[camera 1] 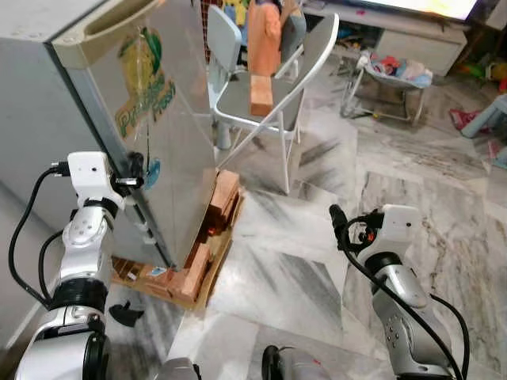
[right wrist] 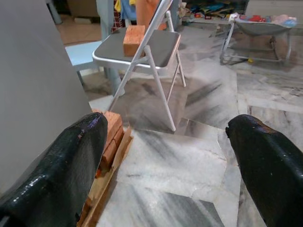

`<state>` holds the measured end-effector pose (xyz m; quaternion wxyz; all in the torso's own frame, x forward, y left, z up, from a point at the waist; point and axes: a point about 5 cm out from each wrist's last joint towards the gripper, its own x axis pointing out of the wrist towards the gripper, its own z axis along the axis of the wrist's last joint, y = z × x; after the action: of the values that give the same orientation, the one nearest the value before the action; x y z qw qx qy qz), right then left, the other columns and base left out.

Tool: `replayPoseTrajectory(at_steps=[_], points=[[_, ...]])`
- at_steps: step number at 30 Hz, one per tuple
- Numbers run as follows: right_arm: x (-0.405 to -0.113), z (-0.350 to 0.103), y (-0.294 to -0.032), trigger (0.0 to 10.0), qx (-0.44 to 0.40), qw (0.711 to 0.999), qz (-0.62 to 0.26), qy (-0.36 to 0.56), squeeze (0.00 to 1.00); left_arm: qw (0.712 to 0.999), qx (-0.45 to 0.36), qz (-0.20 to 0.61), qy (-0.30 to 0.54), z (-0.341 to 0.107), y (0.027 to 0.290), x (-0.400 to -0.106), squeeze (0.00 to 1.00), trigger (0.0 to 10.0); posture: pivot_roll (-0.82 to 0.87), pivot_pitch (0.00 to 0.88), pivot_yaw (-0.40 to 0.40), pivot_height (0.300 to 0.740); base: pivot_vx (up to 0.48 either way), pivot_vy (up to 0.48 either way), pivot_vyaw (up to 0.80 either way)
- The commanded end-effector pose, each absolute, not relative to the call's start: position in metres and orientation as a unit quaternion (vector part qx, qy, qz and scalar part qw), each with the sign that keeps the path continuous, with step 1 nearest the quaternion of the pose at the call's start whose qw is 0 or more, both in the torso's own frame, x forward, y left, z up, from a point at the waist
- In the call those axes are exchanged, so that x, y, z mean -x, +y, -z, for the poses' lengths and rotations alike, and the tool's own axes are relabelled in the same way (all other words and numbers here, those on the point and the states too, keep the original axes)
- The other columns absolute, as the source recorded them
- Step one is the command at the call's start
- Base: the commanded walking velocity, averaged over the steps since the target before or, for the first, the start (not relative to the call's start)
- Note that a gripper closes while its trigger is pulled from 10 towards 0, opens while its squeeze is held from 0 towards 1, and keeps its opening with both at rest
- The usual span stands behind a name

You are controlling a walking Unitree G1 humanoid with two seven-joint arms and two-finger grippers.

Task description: Restocking fridge

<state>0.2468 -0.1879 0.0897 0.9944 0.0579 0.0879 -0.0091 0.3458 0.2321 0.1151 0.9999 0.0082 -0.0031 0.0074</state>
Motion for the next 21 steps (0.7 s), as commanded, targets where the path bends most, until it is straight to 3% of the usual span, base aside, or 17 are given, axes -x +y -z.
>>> replayPoseTrajectory(at_steps=[1,4,5,6,7,9,10,11,13,16,21], points=[[-0.247,-0.093,-0.19,10.0,-0.063,0.994,0.013,0.084,0.0,0.998,-0.024,0.063,0.008,-0.115,0.205,-0.353,0.0,10.0,0.0,0.095,-0.039,0.74,0.0,0.0,0.0],[-0.247,-0.092,-0.187,10.0,-0.063,0.994,0.007,0.088,0.0,0.993,-0.019,0.12,-0.007,-0.119,0.176,-0.358,0.0,10.0,0.0,0.086,-0.04,0.74,0.0,0.0,0.0],[-0.246,-0.089,-0.186,10.0,-0.052,0.994,0.005,0.094,0.0,0.984,-0.007,0.18,-0.011,-0.12,0.15,-0.357,0.0,10.0,0.01,0.081,-0.042,0.74,0.0,0.0,0.0],[-0.246,-0.089,-0.186,10.0,-0.052,0.994,0.005,0.094,0.0,0.984,-0.007,0.18,-0.011,-0.12,0.15,-0.357,0.0,10.0,0.01,0.081,-0.042,0.74,0.0,0.0,0.0],[-0.241,-0.08,-0.194,10.0,-0.003,0.993,0.04,0.115,0.0,0.965,-0.01,0.26,-0.013,-0.117,0.12,-0.35,0.0,10.0,0.01,0.077,-0.045,0.74,0.0,0.0,0.0],[-0.238,-0.075,-0.199,10.0,0.001,0.99,0.058,0.127,0.0,0.955,-0.018,0.297,-0.012,-0.115,0.106,-0.344,0.0,10.0,0.01,0.075,-0.047,0.74,0.0,0.0,0.0],[-0.232,-0.067,-0.208,10.0,-0.012,0.984,0.098,0.15,0.0,0.924,-0.027,0.381,-0.005,-0.108,0.076,-0.328,0.0,10.0,0.02,0.072,-0.046,0.74,0.0,0.0,0.0],[-0.232,-0.067,-0.208,10.0,-0.012,0.984,0.098,0.15,0.0,0.924,-0.027,0.381,-0.005,-0.108,0.076,-0.328,0.0,10.0,0.02,0.072,-0.046,0.74,0.0,0.0,0.0],[-0.229,-0.064,-0.215,10.0,-0.017,0.979,0.124,0.158,0.0,0.884,-0.028,0.466,0.005,-0.1,0.045,-0.3,0.0,10.0,0.02,0.071,-0.04,0.74,0.0,0.0,0.0],[-0.23,-0.066,-0.215,10.0,-0.016,0.981,0.125,0.151,0.0,0.874,-0.015,0.486,0.005,-0.096,0.036,-0.286,0.0,10.0,0.02,0.07,-0.034,0.74,0.0,0.0,0.0],[-0.231,-0.066,-0.212,10.0,-0.026,0.981,0.124,0.148,0.0,0.916,-0.007,0.4,0.016,-0.083,0.065,-0.292,0.0,10.0,0.03,0.067,-0.027,0.74,0.0,0.0,0.0]])
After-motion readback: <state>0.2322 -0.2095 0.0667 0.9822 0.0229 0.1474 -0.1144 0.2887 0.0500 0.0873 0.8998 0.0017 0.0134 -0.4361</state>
